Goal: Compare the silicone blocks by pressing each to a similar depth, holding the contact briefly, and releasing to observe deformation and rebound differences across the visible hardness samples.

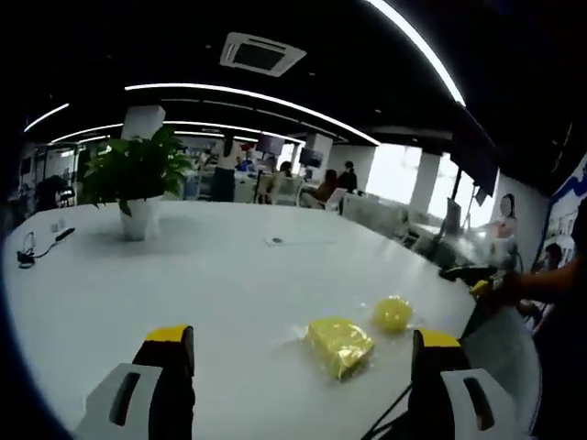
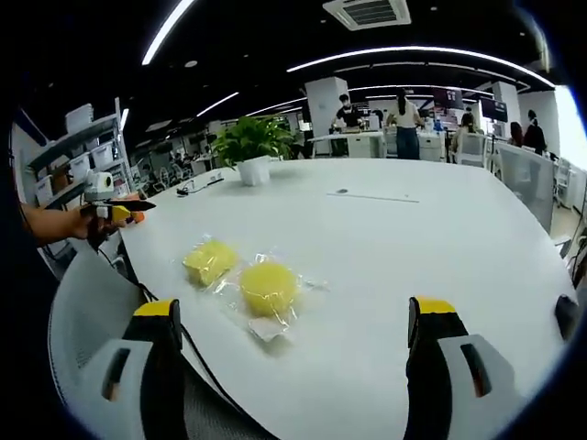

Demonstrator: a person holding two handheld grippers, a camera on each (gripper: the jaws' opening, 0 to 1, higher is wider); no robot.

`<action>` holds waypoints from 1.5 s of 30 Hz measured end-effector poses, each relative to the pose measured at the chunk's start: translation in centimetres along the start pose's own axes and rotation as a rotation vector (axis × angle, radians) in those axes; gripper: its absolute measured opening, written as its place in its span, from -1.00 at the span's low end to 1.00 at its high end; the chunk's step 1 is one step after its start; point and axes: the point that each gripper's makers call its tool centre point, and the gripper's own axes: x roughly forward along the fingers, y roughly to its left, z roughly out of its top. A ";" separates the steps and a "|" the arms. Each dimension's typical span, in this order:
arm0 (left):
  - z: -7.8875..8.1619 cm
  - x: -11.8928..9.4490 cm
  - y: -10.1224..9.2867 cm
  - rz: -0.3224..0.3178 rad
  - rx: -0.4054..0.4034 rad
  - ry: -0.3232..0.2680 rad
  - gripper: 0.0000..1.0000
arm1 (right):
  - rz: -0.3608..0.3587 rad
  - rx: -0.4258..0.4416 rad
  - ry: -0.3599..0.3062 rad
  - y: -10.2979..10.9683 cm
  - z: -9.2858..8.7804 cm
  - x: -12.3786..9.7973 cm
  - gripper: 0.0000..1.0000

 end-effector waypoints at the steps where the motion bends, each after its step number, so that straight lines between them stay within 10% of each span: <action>1: -0.4 0.2 0.2 -0.001 -0.002 0.003 1.00 | -0.006 0.002 -0.002 -0.1 -0.1 -0.1 0.93; 19: -4.3 1.9 -1.4 -0.008 0.007 0.109 1.00 | -0.069 0.025 0.035 -0.9 -2.9 -2.0 0.93; 30: -3.6 1.7 -0.9 -0.017 -0.134 0.059 1.00 | -0.083 0.009 0.097 -0.9 -4.2 -1.6 0.93; 45: -0.5 4.5 -4.6 -0.121 -0.080 0.096 1.00 | -0.064 -0.031 0.102 0.2 -3.9 -0.8 0.93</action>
